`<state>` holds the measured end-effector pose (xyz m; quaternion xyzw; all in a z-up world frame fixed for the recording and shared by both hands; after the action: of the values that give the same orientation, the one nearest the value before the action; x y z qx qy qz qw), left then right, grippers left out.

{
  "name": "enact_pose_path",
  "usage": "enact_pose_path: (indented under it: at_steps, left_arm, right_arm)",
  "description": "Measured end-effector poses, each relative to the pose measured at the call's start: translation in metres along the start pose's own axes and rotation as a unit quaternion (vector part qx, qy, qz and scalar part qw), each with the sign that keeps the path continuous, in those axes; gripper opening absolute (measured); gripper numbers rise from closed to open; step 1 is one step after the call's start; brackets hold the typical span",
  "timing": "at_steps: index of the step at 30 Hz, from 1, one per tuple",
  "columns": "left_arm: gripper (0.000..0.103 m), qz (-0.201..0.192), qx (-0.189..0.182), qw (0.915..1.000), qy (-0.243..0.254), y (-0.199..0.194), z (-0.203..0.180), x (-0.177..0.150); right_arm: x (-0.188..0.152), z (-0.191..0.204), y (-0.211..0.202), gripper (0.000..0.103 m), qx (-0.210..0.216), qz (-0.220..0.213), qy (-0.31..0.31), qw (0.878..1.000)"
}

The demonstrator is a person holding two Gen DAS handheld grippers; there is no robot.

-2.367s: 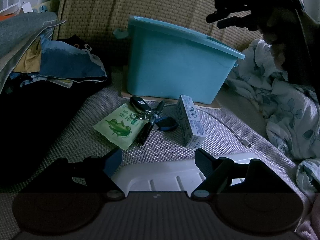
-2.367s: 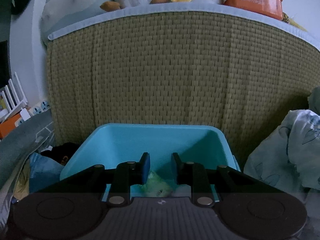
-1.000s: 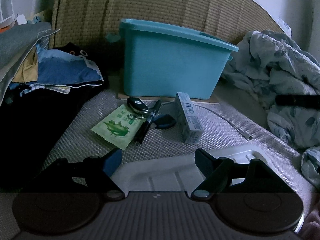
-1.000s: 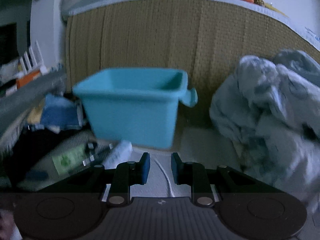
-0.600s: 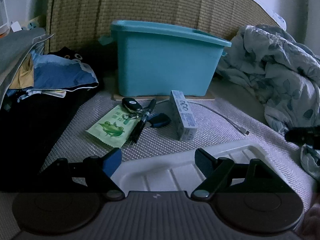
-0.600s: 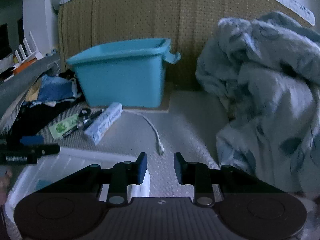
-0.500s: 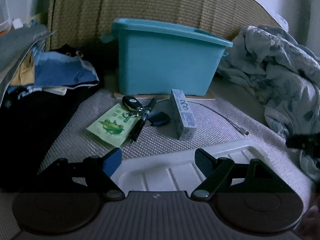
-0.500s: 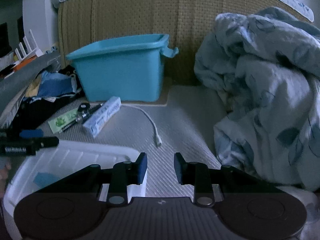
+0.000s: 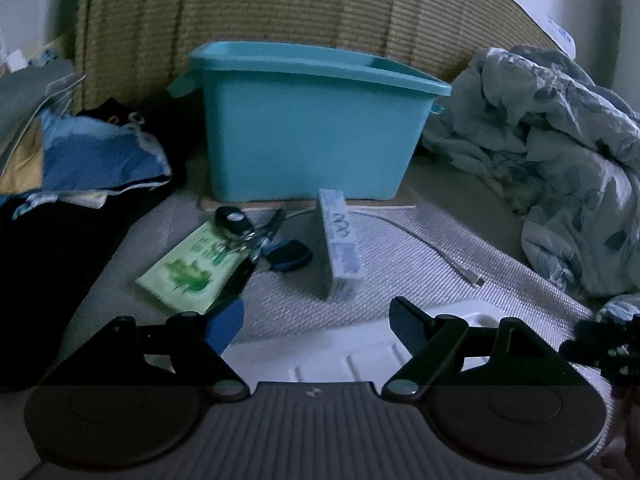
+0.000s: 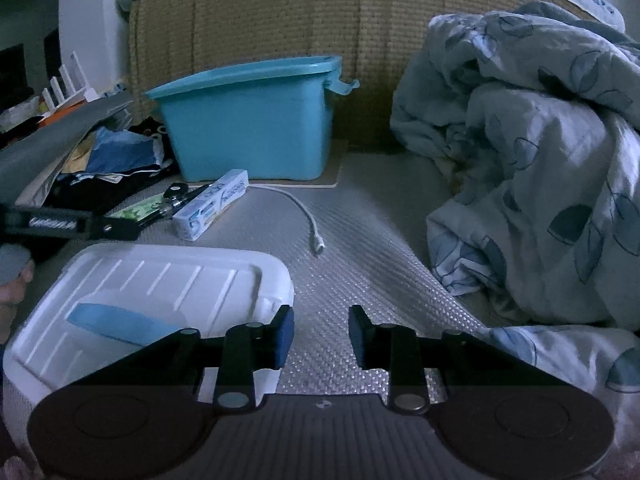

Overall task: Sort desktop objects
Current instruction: 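Reach the left gripper to the white toothpaste box and close on it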

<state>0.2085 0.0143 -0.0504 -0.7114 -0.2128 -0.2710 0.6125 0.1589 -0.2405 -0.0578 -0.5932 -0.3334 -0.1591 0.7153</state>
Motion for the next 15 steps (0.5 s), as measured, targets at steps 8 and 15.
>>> enact_pose_path:
  at_steps: [8,15]
  left_arm:
    - [0.082,0.016,0.001,0.9998,0.014,0.028,-0.020,0.016]
    - [0.079,0.033,0.008,0.9992,-0.021,0.049,-0.021,0.025]
  right_arm:
    - [-0.002,-0.005,0.002,0.038,0.006,0.000,0.017,1.000]
    - [-0.004,-0.004,0.005,0.038,0.010,0.004,0.015,1.000]
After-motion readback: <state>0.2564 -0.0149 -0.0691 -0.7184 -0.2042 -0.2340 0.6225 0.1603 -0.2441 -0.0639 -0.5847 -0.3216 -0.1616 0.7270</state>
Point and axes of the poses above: each gripper's, at about its wrist camera, not at the fingertips, and y roughly the way its jaws point, z to its left, x to its top, the point moved 3 cm from there along y, roughly the way its jaws point, and after that the axes turned 12 degrees about z, right-handed, at the moved point
